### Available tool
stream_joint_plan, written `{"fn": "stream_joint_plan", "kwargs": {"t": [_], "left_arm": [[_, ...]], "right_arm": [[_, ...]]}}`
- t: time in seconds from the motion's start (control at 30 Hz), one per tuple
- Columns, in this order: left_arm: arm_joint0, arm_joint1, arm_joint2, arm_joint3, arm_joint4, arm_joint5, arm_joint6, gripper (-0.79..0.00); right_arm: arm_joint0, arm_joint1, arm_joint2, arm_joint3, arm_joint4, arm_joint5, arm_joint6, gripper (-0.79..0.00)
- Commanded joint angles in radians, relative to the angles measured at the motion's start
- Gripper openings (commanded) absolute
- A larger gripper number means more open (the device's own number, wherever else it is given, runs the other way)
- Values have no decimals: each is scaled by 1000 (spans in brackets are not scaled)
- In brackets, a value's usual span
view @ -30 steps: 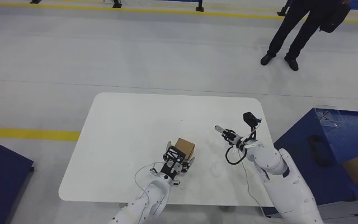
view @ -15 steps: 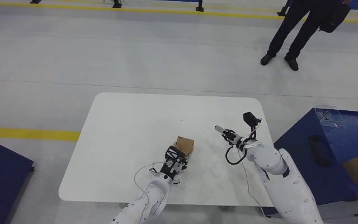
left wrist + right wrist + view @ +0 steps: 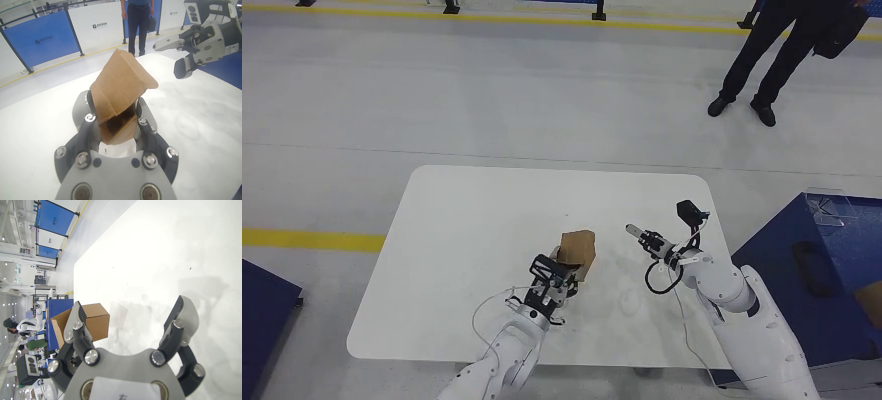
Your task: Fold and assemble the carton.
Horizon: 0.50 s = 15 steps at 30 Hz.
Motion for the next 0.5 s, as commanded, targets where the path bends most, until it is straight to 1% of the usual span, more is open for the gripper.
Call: {"fn": "stream_joint_plan", "kwargs": {"t": [0.0, 0.1, 0.17, 0.2, 0.23, 0.27, 0.3, 0.33, 0.37, 0.4, 0.47], "left_arm": [[11, 4, -14, -20, 12, -14, -16, -637], [19, 6, -17, -24, 49, -27, -46, -529], [21, 6, -14, -14, 65, -40, -62, -486], [19, 5, -11, -5, 77, -45, -74, -440], [16, 4, -7, 5, 96, -47, -85, -416], [14, 3, 1, 15, 119, -49, -89, -360], [14, 2, 6, 21, 124, -53, -92, -286], [13, 0, 9, 25, 124, -59, -95, -123], [12, -1, 12, 29, 126, -67, -97, -15], [12, -3, 13, 32, 126, -70, -100, 0], [14, -5, 14, 30, 128, -77, -94, 0]], "right_arm": [[0, 0, 0, 0, 0, 0, 0, 0], [0, 0, 0, 0, 0, 0, 0, 0], [0, 0, 0, 0, 0, 0, 0, 0], [0, 0, 0, 0, 0, 0, 0, 0], [0, 0, 0, 0, 0, 0, 0, 0], [0, 0, 0, 0, 0, 0, 0, 0], [0, 0, 0, 0, 0, 0, 0, 0], [0, 0, 0, 0, 0, 0, 0, 0], [0, 0, 0, 0, 0, 0, 0, 0], [0, 0, 0, 0, 0, 0, 0, 0], [0, 0, 0, 0, 0, 0, 0, 0]]}}
